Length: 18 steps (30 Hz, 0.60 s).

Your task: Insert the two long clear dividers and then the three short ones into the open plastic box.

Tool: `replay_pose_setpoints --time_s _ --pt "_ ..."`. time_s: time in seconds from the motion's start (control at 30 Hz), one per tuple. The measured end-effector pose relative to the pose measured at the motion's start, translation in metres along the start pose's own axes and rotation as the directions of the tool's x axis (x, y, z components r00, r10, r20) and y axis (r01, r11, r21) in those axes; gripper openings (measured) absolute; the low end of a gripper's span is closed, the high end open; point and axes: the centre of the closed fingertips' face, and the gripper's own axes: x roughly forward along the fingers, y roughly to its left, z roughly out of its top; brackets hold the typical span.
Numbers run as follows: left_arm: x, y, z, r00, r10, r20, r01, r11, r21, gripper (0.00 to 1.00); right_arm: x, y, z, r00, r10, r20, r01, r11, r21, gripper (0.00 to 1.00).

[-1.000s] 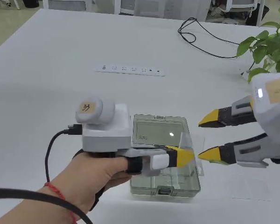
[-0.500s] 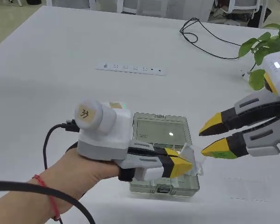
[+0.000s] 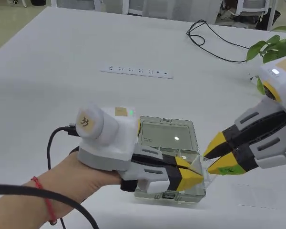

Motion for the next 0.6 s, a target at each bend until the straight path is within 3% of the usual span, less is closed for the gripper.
replay_pose_setpoints --time_s 0.6 --pt "-0.001 -0.011 0.004 0.9992 -0.035 0.021 0.034 0.999 0.025 0.00 0.004 0.014 0.002 0.9979 0.065 0.004 -0.065 0.998 -0.004 0.04"
